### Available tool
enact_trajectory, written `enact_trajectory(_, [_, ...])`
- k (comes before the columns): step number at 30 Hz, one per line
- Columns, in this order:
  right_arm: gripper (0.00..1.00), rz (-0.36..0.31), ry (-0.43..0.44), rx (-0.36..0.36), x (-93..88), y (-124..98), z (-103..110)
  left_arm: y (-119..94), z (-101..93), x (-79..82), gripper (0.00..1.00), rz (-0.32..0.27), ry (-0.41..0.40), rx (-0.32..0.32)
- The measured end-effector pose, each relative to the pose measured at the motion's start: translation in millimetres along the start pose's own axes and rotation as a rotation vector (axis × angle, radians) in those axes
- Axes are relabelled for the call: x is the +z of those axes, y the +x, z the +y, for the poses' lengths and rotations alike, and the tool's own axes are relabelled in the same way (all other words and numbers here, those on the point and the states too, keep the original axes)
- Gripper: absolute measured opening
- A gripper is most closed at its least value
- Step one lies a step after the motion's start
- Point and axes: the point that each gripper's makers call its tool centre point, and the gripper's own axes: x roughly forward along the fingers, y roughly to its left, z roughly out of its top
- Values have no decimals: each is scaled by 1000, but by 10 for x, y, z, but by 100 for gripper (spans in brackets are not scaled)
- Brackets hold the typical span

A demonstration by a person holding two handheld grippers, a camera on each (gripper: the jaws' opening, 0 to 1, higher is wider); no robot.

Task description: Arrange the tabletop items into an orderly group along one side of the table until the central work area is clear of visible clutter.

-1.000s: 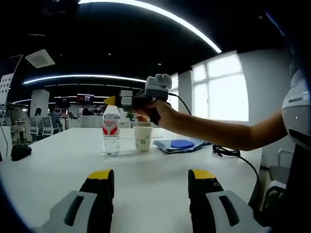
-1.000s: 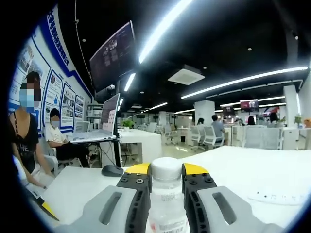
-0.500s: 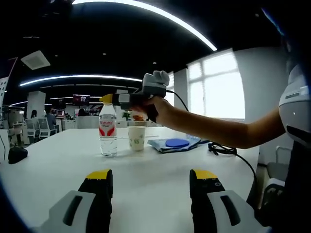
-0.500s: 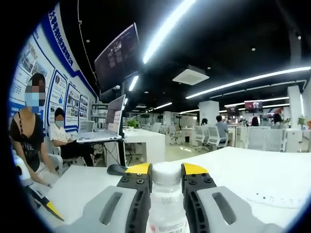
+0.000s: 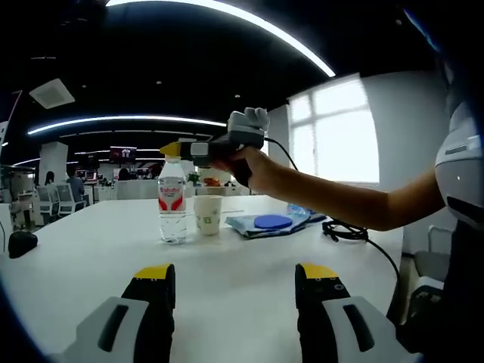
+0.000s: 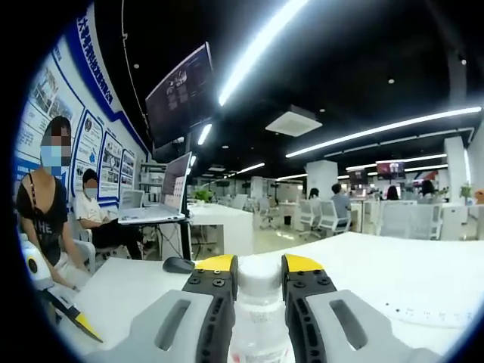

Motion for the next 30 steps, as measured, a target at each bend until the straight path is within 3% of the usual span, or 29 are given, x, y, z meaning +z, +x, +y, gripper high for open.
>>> enact_trajectory(13, [21, -17, -7, -29, 40, -22, -5, -17, -40, -14, 63, 1, 0, 0])
enact_trajectory(16, [20, -61, 18, -55, 108, -65, -7, -27, -48, -18, 63, 5, 5, 3])
enact_trajectory(19, [20, -148, 7, -31, 331, -126, 74, -31, -70, -24, 64, 7, 7, 0])
enact_trajectory(24, [23, -106, -45, 20, 308, -259, 260, -8, -144, -27, 64, 9, 6, -16])
enact_trajectory(30, [25, -81, -22, 35, 200, -423, 256, -7, -205, -6, 64, 3, 17, -25])
